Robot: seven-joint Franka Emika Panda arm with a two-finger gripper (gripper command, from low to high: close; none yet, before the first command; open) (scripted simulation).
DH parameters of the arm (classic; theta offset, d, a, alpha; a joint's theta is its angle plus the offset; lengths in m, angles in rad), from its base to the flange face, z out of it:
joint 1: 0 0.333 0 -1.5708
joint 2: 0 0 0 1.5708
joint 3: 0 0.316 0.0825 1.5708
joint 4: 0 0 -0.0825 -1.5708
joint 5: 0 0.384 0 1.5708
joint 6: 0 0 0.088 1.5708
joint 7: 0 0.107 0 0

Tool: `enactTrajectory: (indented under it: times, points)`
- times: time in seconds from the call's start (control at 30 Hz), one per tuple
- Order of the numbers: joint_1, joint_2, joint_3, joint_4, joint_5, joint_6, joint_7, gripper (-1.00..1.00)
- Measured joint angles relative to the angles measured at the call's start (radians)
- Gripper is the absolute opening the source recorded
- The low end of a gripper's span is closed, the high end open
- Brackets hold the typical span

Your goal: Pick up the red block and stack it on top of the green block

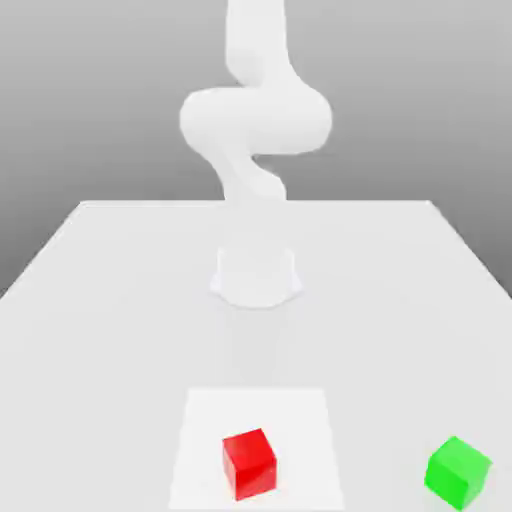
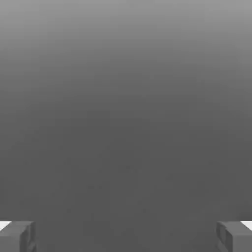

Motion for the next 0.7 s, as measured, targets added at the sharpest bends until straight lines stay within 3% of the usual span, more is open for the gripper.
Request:
enactTrajectory:
  times: [0.7]
  points:
    - [0.085, 0.766, -0.088, -0.189, 0.064, 0.321, -0.360, 0.00]
